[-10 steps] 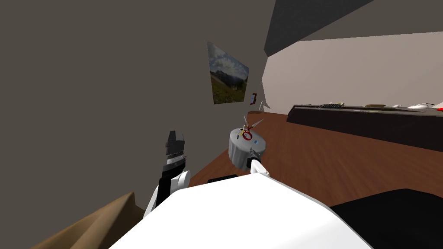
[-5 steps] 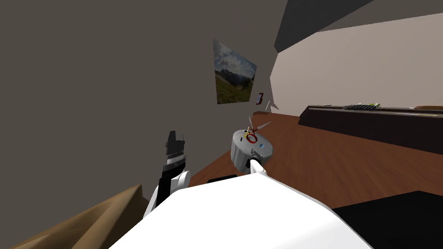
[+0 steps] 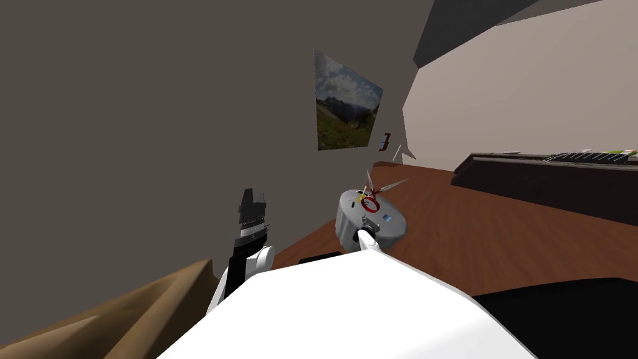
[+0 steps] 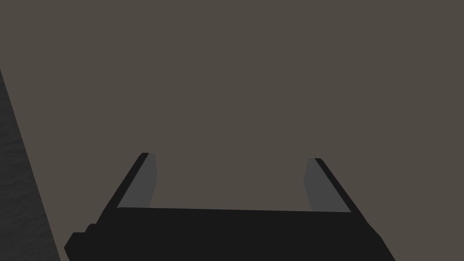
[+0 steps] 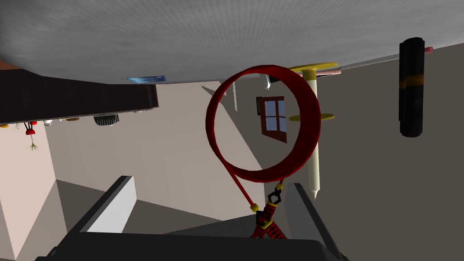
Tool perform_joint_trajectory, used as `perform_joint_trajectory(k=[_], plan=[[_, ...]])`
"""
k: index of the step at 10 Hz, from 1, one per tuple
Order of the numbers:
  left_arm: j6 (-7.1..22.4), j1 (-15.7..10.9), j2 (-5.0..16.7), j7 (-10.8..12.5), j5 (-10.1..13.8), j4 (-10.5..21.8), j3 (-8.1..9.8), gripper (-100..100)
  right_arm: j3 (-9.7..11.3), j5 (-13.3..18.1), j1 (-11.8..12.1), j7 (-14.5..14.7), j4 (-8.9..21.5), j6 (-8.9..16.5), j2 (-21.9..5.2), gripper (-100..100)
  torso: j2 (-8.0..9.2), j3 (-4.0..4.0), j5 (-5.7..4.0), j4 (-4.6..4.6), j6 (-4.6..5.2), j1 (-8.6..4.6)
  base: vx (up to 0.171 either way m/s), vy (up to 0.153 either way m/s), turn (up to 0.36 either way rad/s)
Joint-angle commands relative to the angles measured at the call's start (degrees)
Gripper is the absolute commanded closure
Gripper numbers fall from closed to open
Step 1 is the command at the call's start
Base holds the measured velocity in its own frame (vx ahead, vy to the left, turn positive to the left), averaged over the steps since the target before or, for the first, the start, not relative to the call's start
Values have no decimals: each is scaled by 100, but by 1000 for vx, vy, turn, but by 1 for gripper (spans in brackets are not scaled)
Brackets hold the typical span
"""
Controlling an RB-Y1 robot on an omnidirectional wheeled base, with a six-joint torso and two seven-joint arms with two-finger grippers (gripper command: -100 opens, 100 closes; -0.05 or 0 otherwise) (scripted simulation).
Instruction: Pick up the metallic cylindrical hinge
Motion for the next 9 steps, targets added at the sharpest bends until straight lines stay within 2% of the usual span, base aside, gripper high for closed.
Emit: perform_joint_trajectory(k=[1, 2, 3, 4, 5, 7, 8, 9], plan=[[0, 0, 0, 0, 0, 0, 0, 0, -27, 135, -65, -27, 195, 85, 26, -100, 0, 0, 0, 0, 0, 0, 77, -24, 80], [0, 1, 0, 0, 0, 0, 0, 0, -75, 370, -207, -99, 398, 220, 82, -100, 4, 1, 1, -1, 5, 2, 68, -35, 130], [0, 0, 0, 0, 0, 0, 0, 0, -75, 370, -207, -99, 479, 220, 82, -100, 5, 2, 0, 0, 2, -1, 62, -31, 85], [0, 0, 0, 0, 0, 0, 0, 0, -124, 588, -343, -165, 690, 343, 149, -100, 9, 4, 0, 0, 5, 0, 90, -35, 127], [0, 0, 0, 0, 0, 0, 0, 0, -124, 588, -343, -165, 743, 343, 149, -100, 0, 0, 0, 0, 2, -1, 74, -30, 93], [0, 0, 0, 0, 0, 0, 0, 0, -221, 971, -588, -277, 1136, 555, 315, -100, 2, 0, 0, -1, 3, -2, 110, -54, 187], [0, 1, 0, 0, 0, 0, 0, 0, -221, 971, -588, -277, 1207, 555, 315, -100, -16, -9, -1, -3, 1, -8, 100, -60, 57], [0, 1, 0, 0, 0, 0, 1, 0, -268, 1132, -694, -324, 1404, 644, 416, -100, -7, -6, -1, -4, 7, -8, 73, -65, 58]])
